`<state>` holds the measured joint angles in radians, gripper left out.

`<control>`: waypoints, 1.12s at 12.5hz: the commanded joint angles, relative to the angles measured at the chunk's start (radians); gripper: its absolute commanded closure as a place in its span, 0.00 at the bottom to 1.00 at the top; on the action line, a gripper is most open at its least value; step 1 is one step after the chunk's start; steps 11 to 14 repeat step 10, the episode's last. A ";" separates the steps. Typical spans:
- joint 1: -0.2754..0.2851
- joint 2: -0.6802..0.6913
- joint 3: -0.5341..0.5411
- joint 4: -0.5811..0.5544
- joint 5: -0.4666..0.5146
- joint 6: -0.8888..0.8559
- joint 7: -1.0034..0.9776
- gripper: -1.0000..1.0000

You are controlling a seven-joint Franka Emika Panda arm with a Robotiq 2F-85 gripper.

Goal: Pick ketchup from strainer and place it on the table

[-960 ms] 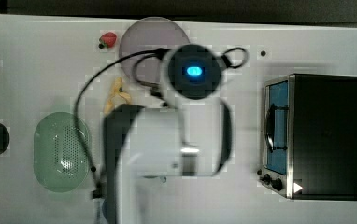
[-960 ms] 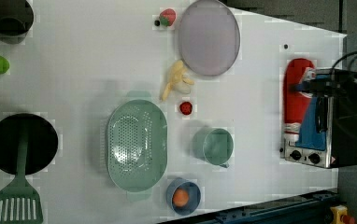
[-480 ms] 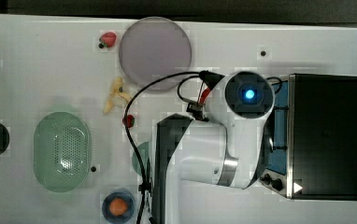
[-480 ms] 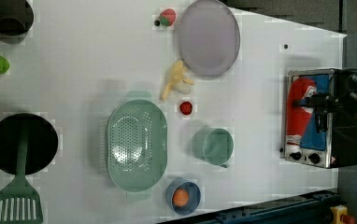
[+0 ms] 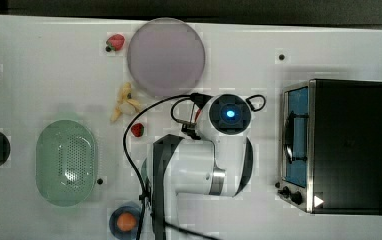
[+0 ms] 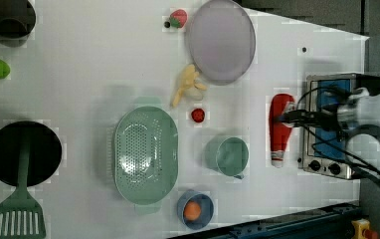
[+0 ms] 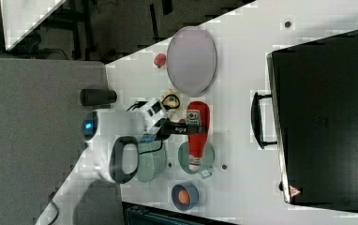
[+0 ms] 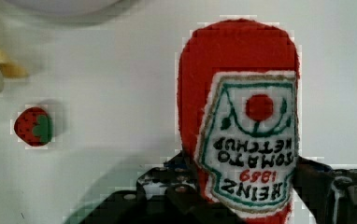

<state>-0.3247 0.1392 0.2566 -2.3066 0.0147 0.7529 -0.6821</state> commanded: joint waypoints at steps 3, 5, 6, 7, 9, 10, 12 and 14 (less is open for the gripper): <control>-0.009 0.099 0.003 0.012 -0.003 0.102 -0.038 0.00; -0.009 0.060 0.003 0.019 -0.001 0.075 -0.018 0.00; -0.009 0.027 0.003 0.034 -0.001 0.055 0.018 0.00; -0.009 -0.011 0.003 0.055 -0.001 0.020 0.059 0.00; -0.010 -0.089 0.001 0.111 -0.001 -0.099 0.192 0.00; -0.010 -0.126 -0.002 0.146 -0.001 -0.161 0.275 0.00; -0.010 -0.126 -0.002 0.146 -0.001 -0.161 0.275 0.00; -0.010 -0.126 -0.002 0.146 -0.001 -0.161 0.275 0.00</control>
